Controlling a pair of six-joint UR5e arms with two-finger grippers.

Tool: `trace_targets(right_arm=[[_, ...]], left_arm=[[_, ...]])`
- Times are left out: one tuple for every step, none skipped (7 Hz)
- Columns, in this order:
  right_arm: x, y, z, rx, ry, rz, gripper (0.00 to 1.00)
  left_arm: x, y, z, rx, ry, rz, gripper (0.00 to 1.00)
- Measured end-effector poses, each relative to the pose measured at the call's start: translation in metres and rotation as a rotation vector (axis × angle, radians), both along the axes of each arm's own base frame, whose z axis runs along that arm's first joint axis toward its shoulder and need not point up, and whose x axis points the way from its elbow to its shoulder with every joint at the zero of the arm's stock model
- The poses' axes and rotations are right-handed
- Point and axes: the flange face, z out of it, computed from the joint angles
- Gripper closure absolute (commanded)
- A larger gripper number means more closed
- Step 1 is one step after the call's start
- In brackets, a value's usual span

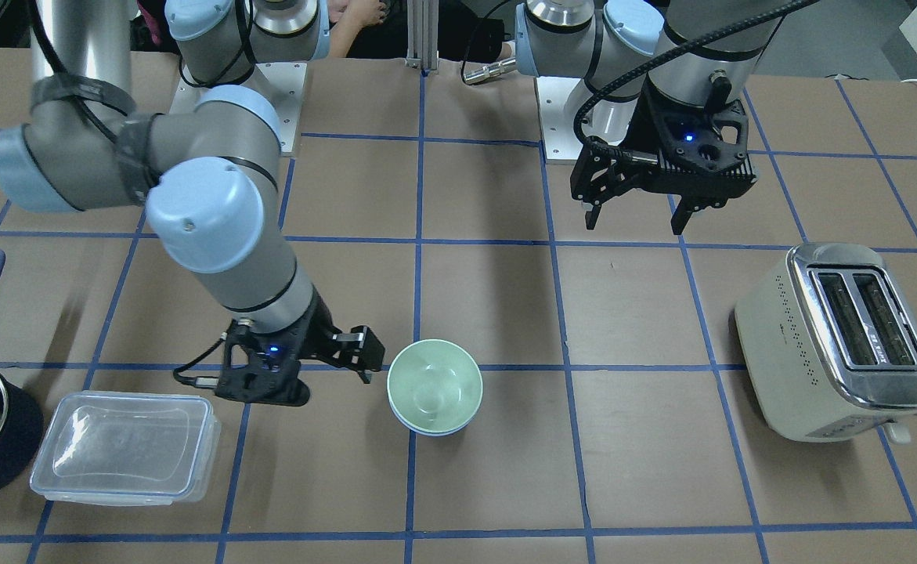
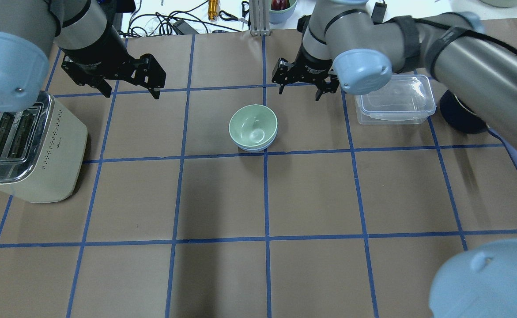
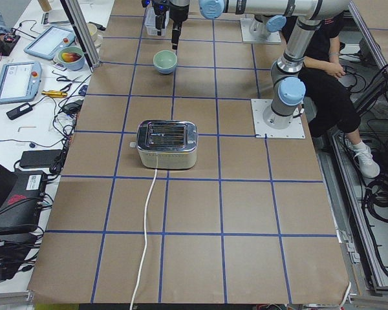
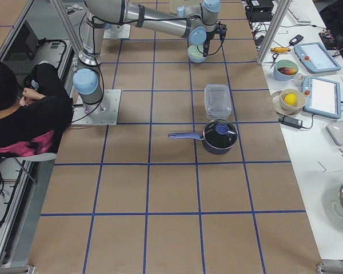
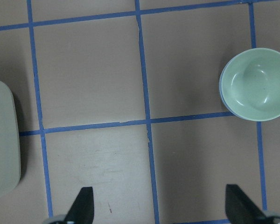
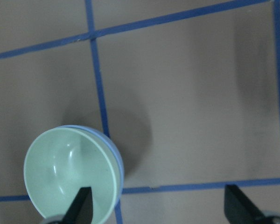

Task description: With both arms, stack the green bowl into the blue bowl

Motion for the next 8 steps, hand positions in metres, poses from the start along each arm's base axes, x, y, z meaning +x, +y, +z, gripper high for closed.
trace_targets(right_arm=[[-0.037, 0.009, 0.028, 0.03, 0.016, -0.008, 0.0], [-0.066, 0.027, 0.055, 0.07, 0.041, 0.014, 0.0], [-0.088, 0.049, 0.08, 0.107, 0.079, 0.03, 0.0], [-0.099, 0.064, 0.097, 0.119, 0.11, 0.036, 0.0], [-0.102, 0.074, 0.11, 0.114, 0.128, 0.037, 0.0], [-0.102, 0.084, 0.121, 0.111, 0.134, 0.038, 0.0], [-0.102, 0.092, 0.125, 0.125, 0.137, 0.04, 0.0], [-0.102, 0.096, 0.127, 0.137, 0.138, 0.041, 0.0]], left_arm=[[0.0, 0.0, 0.0, 0.0, 0.0, 0.0, 0.0], [0.0, 0.0, 0.0, 0.0, 0.0, 0.0, 0.0], [0.0, 0.0, 0.001, -0.002, 0.0, 0.001, 0.0], [0.0, 0.0, 0.001, -0.002, 0.0, 0.001, 0.0], [0.0, 0.0, 0.001, -0.002, 0.0, 0.001, 0.0], [0.0, -0.001, 0.001, -0.003, 0.001, 0.0, 0.0], [0.0, -0.002, 0.001, -0.003, 0.001, 0.0, 0.0], [0.0, -0.003, 0.0, -0.002, 0.001, 0.0, 0.0]])
